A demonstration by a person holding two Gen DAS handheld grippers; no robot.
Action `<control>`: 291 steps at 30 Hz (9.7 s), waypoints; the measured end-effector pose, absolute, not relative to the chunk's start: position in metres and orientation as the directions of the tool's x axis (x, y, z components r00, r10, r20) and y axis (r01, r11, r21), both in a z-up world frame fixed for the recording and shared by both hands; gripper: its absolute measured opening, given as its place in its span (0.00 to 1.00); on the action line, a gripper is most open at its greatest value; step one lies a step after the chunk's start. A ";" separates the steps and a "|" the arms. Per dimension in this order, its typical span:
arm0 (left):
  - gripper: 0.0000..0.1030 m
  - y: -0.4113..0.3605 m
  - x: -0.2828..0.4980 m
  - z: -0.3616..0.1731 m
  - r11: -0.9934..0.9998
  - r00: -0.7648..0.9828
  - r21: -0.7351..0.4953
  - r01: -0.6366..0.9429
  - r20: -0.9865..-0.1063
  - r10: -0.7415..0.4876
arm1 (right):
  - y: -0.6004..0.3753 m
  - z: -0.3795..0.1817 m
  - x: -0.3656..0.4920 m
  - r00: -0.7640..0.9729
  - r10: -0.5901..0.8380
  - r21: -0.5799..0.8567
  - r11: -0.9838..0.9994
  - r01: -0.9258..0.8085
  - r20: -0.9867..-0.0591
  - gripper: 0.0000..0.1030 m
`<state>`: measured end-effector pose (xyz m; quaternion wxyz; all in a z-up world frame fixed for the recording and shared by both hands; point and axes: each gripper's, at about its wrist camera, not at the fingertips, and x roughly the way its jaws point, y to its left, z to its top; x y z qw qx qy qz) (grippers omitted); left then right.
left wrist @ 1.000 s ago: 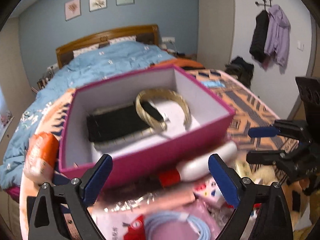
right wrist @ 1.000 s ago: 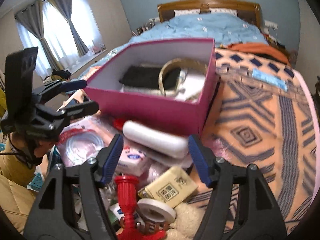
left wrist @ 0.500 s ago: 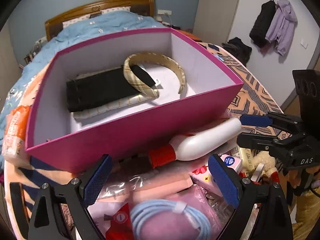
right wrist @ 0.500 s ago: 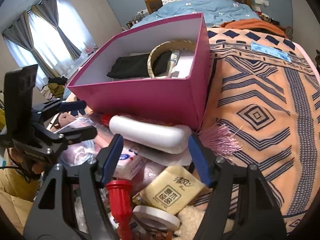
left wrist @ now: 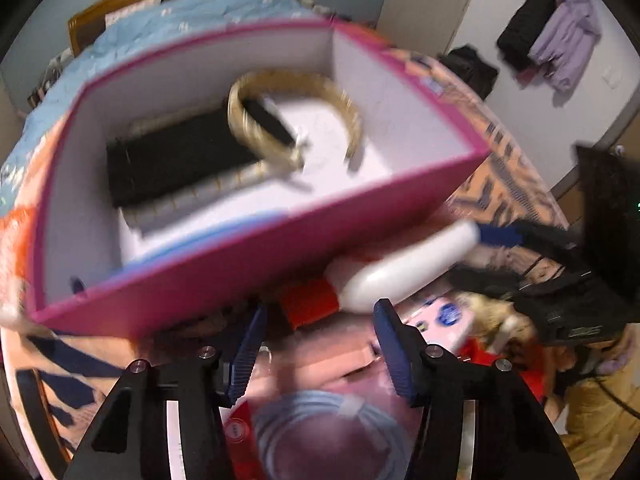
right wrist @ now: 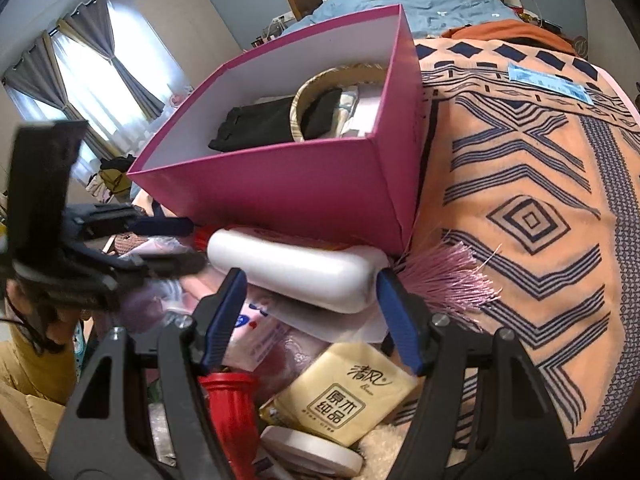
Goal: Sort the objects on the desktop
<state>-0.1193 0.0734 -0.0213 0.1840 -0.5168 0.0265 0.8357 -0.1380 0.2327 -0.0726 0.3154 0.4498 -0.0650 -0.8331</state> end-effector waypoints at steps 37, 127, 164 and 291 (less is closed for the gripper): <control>0.73 0.071 -0.091 -0.022 -0.890 -0.413 -0.285 -0.355 -0.807 0.423 | 0.238 -0.039 -0.098 -0.480 -0.637 0.339 -0.750 0.568 -0.603 0.68; 0.35 0.071 -0.047 -0.024 -0.941 -0.364 -0.240 -0.241 -0.876 0.316 | 0.246 -0.060 -0.088 -0.354 -0.646 0.469 -0.748 0.470 -0.676 0.45; 0.29 0.065 -0.065 0.010 -0.950 -0.511 -0.261 -0.172 -0.801 0.312 | 0.241 -0.008 -0.076 -0.553 -0.566 0.323 -0.817 0.479 -0.612 0.47; 0.29 0.044 -0.138 0.035 -0.953 -0.599 -0.284 -0.104 -0.747 0.288 | 0.220 0.035 -0.146 -0.597 -0.596 0.310 -0.798 0.517 -0.537 0.47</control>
